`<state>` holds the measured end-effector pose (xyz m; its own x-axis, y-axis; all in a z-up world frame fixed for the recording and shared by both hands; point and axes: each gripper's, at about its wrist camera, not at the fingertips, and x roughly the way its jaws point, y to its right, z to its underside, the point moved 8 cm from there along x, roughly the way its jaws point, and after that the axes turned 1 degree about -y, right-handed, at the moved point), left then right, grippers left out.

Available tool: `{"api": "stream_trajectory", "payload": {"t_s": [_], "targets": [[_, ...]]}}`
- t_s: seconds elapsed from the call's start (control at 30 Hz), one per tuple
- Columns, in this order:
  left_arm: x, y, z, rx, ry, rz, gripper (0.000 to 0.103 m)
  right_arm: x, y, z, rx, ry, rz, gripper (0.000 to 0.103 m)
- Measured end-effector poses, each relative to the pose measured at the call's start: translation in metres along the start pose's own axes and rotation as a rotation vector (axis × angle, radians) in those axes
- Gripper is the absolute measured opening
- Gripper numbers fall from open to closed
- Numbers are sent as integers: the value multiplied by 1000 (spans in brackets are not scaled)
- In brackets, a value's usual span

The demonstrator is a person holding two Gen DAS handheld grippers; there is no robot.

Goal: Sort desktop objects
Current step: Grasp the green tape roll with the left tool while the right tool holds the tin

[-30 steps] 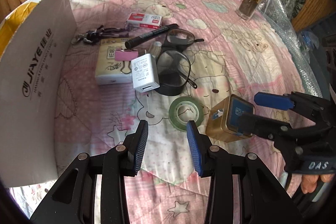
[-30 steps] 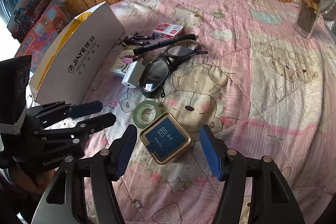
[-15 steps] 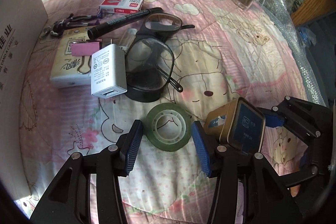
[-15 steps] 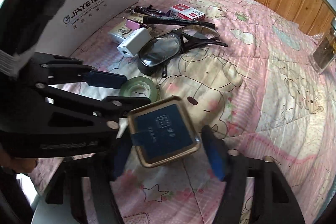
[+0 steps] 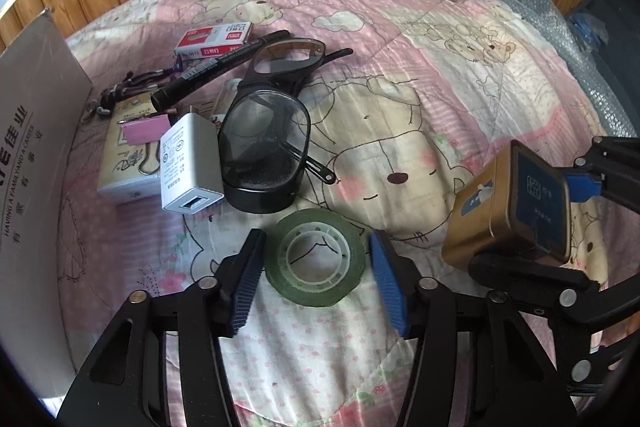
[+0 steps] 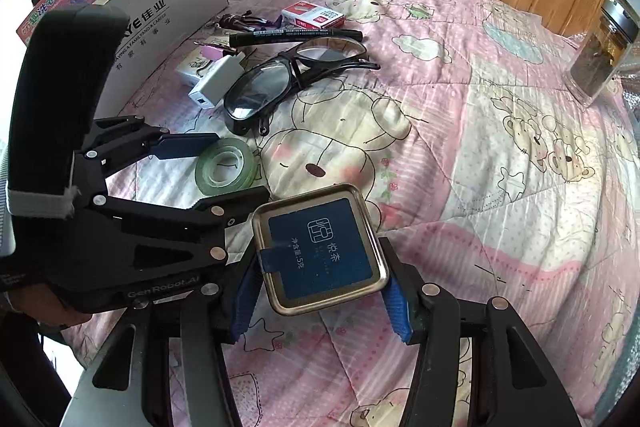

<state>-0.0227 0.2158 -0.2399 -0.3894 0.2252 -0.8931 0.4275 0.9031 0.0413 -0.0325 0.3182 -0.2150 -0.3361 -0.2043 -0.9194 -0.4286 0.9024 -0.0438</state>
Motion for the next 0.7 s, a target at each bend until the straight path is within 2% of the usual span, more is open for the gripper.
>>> {"api": "stream_trajectory", "payload": {"t_s": [0.1,0.37,0.53,0.7], "targets": [[-4,-5,0,-36,-6,36,49,-8,-3,-7,-6,18,-10,55],[-33,-10,-6,-69,30,28,49,-34,-20,-28,-15,74,-43,55],[-50,-16,-5,-115,25,68,49,-47,-29,-42,-20,114,-56,55],[-69,-29,-6,-144,51,61,49,-53,-30,-51,-8,134,-64,55]]}}
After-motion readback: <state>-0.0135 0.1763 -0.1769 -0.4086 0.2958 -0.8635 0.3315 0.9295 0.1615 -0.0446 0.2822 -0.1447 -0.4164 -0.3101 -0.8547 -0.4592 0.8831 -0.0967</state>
